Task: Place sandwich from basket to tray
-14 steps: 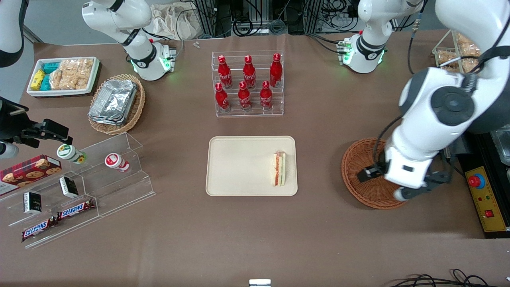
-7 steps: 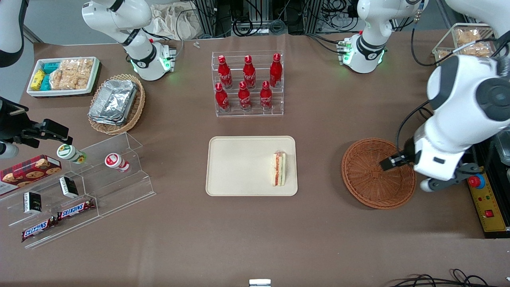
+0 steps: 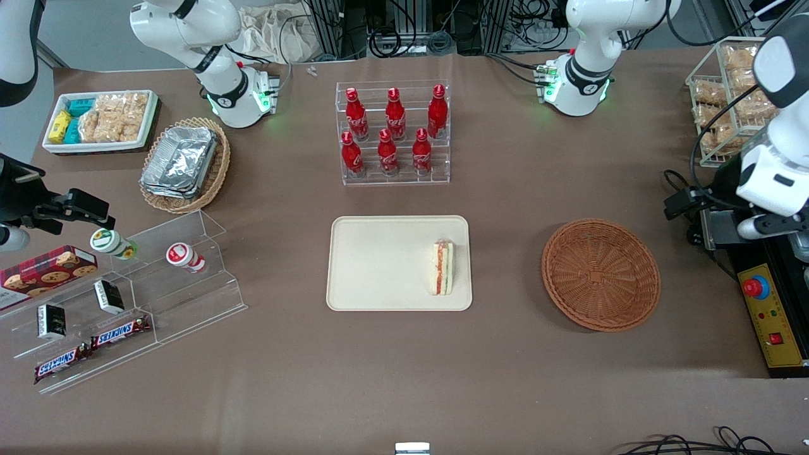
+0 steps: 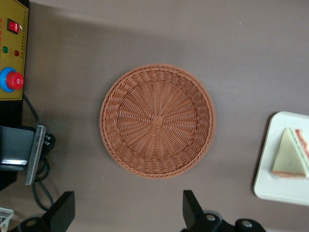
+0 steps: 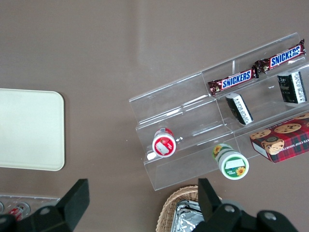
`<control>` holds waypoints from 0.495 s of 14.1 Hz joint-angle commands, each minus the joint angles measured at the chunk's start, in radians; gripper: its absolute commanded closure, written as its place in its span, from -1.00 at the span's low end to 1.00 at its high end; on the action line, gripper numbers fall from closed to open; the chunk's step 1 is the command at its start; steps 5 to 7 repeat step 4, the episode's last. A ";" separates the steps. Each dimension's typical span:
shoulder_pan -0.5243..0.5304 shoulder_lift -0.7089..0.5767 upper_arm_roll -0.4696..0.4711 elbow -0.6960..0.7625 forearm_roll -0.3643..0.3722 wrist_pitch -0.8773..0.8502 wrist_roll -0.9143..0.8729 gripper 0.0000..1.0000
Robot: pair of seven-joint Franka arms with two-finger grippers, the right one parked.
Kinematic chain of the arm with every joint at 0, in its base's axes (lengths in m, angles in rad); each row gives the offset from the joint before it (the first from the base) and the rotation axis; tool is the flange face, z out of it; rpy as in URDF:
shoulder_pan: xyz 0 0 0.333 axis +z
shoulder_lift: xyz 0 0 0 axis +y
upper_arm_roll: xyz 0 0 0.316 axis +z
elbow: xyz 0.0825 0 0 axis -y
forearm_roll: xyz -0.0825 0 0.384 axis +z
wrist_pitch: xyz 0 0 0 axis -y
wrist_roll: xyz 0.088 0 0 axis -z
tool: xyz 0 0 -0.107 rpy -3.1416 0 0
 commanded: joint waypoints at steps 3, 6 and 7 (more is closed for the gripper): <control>0.024 0.106 -0.030 0.172 0.036 -0.140 0.163 -1.00; 0.021 0.138 -0.032 0.215 0.039 -0.160 0.163 -1.00; 0.021 0.138 -0.032 0.215 0.039 -0.160 0.163 -1.00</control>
